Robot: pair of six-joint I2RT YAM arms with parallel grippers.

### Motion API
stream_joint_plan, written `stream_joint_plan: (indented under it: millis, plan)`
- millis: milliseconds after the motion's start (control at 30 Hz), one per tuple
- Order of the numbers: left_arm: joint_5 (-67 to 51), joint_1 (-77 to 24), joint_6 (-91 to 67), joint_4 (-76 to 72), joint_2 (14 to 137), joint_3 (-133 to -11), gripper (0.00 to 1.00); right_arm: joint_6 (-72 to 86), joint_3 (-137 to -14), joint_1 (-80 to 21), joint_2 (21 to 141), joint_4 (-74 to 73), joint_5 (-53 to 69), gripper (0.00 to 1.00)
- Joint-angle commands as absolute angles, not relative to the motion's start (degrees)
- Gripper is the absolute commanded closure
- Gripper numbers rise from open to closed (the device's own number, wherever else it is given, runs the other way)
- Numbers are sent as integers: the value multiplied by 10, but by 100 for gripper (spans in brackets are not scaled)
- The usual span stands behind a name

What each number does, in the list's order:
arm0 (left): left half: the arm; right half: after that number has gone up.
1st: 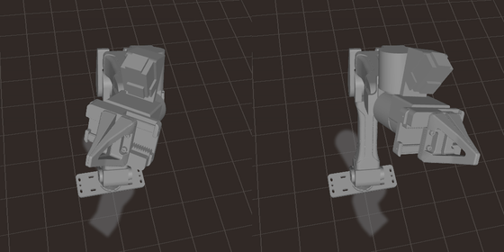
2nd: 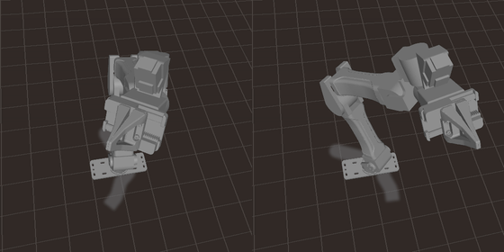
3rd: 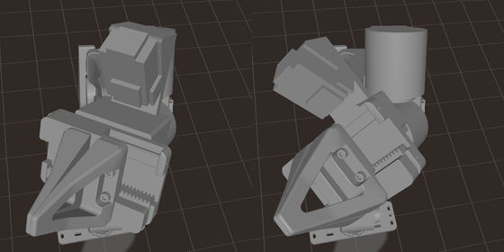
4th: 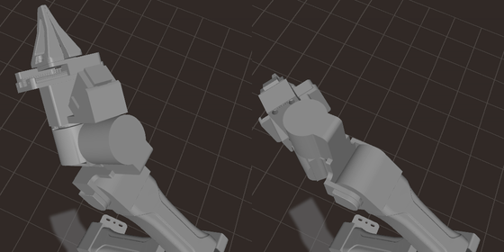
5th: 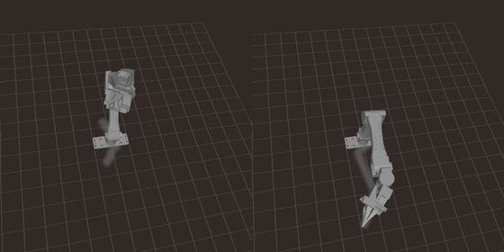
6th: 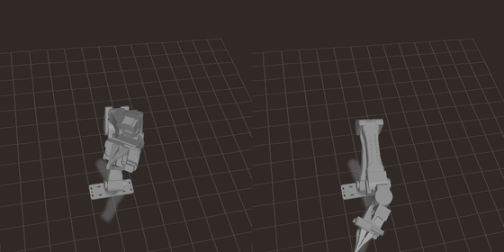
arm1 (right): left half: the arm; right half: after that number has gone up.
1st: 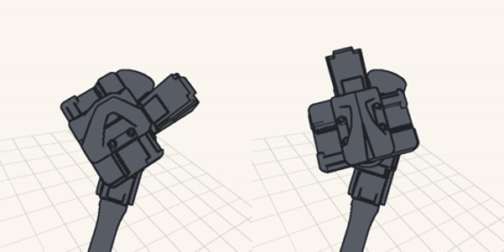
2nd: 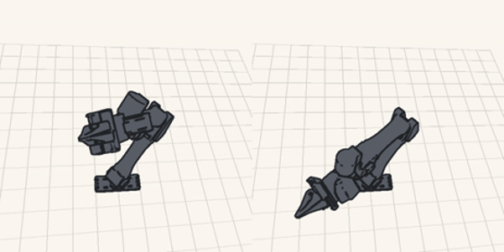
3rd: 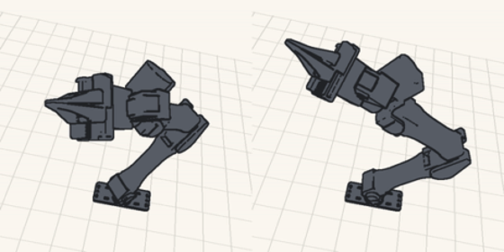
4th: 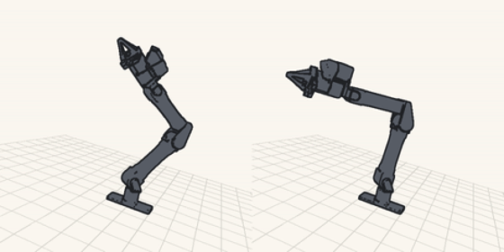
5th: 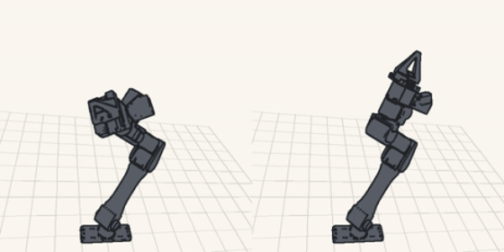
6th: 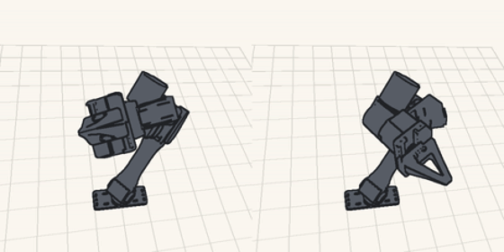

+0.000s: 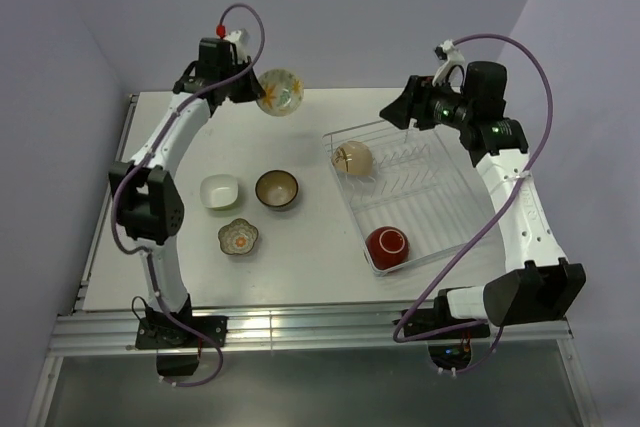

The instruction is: Load the bowls into the dish rack

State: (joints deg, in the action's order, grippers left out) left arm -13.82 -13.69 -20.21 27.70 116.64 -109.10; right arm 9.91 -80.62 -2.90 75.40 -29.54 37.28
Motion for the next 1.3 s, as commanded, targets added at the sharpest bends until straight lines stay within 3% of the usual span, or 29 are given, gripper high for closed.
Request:
stream_joint_plan:
  millis: [0,67,133,200,333,500,600,933,1267]
  plan:
    - [-134,-163,-180,274,1072,-1126,100,124,-860,-46,759,-245,364,25]
    - [-153,-188,-161,257,1037,-1102,100,91,-882,-61,765,-246,381,21]
    - [-205,-207,-129,189,1001,-1038,100,36,-916,-64,770,-258,418,7]
    - [-257,-212,-124,122,936,-980,100,-18,-953,-62,780,-314,464,0]
    - [-295,-214,-125,70,882,-925,100,-77,-1027,-57,791,-417,526,0]
    - [-405,-215,-174,4,824,-868,100,40,-951,-68,756,-372,597,0]
    - [-413,-217,-185,4,808,-850,100,131,-916,-93,743,-347,613,0]
    - [-400,-233,-191,-10,788,-818,100,259,-888,-149,731,-263,550,0]
    - [-393,-262,-190,-7,789,-824,100,243,-886,-184,758,-273,510,0]
